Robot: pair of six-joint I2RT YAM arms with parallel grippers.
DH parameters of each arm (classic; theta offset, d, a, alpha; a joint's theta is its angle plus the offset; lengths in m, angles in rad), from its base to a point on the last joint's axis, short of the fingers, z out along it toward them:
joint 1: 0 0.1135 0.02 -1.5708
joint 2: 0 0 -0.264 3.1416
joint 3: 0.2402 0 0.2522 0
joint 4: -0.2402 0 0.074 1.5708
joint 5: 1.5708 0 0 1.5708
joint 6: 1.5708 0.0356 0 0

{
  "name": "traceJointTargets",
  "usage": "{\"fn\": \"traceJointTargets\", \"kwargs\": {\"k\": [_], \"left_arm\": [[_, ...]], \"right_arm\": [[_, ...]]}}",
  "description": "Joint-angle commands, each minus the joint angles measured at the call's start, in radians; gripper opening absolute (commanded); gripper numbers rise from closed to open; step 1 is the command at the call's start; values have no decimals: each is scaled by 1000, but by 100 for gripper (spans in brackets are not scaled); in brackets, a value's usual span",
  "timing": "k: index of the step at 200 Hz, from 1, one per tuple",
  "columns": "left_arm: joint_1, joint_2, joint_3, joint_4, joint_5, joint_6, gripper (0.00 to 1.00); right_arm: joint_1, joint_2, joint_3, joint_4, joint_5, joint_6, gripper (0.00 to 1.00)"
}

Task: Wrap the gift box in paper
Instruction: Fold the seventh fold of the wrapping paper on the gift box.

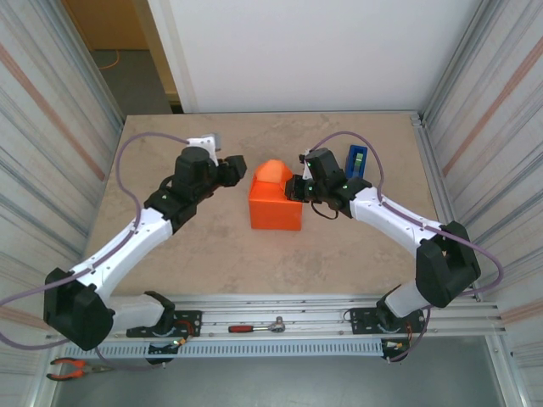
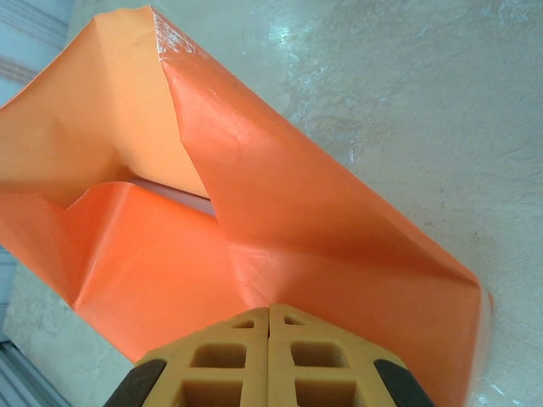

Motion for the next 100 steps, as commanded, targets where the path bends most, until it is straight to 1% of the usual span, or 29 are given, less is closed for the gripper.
{"fn": "traceJointTargets", "kwargs": {"k": [1, 16, 29, 57, 78, 100], "left_arm": [[22, 9, -33, -38, 64, -48, 39], [39, 39, -31, -38, 76, -45, 29], [51, 75, -20, -34, 92, -45, 24], [64, 165, 13, -24, 133, -29, 19], [64, 217, 39, -28, 159, -17, 18], [61, 240, 42, -20, 175, -9, 18]], "right_arm": [[18, 77, -70, -154, 13, -14, 0], [18, 77, -73, -148, 7, -11, 0], [18, 77, -74, -146, 1, -11, 0], [18, 76, -77, -146, -6, -14, 0], [17, 77, -78, -143, -13, -15, 0], [19, 82, -78, -139, -23, -14, 0]]}}
